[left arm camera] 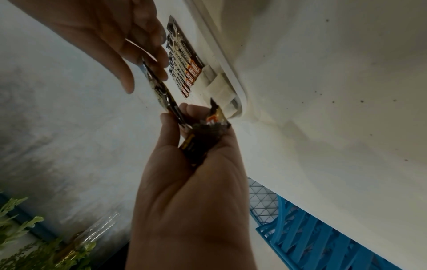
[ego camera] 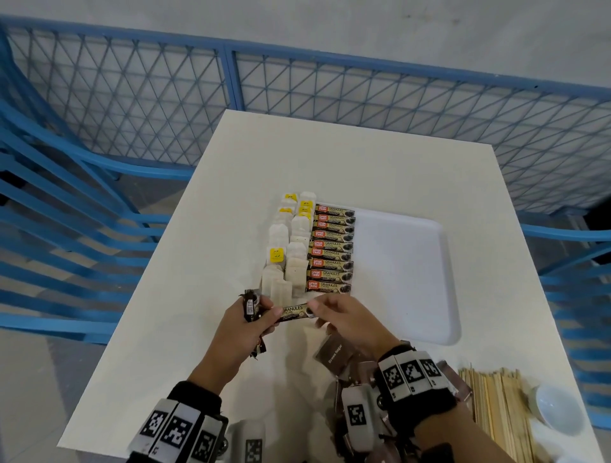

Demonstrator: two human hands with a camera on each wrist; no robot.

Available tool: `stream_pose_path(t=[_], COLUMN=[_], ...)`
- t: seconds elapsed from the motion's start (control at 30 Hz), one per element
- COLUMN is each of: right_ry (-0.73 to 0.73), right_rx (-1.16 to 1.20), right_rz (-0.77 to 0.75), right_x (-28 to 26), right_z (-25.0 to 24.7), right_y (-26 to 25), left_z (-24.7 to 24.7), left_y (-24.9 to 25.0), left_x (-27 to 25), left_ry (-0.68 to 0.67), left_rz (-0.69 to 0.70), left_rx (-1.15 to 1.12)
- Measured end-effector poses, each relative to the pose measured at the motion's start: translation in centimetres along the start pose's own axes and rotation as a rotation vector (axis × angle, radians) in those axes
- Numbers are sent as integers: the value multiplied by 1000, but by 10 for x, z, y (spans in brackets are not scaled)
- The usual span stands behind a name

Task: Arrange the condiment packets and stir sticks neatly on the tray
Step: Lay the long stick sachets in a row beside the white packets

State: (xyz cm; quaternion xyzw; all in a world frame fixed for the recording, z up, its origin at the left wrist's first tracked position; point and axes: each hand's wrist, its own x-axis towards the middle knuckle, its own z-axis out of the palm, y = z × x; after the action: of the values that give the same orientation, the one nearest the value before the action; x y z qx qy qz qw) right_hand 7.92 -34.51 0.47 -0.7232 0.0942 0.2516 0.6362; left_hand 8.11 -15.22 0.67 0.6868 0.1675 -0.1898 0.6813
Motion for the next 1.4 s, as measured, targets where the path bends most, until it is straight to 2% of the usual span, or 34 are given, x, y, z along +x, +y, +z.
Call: stream_pose_path(t=[0.17,0.27,0.37,0.47,0.57,0.67,0.83,1.13,1.4], right_ry=[35,67,86,104,189,296,390,505,545], right_rx=[156,160,133,104,83,29,-54,-248,-268], right_rz=[17,19,19,48,79,96,113,135,146], right_x=[-3,-4,-4,-4,-4,-1,10,25,29], right_z=[1,0,-3,-11,-25,-37,-43,-36,-35], right_y=[1,3,7,13,19,25,38,43,41], left_z=[0,2,4,1,-4,-7,-7,-10,-6], left_y=[4,5,4,5,3,2,1,1,3], left_x=[-3,-4,-5,-5,-3,-2,0,-2,-3], left_ry=[43,62,40,-7,-43,-10,6,-40,-75], left_rz=[45,69,36,-17,-89,-193,-321,-270,-230], left_rx=[98,153,138,89,17,-141,-389,-347,-234])
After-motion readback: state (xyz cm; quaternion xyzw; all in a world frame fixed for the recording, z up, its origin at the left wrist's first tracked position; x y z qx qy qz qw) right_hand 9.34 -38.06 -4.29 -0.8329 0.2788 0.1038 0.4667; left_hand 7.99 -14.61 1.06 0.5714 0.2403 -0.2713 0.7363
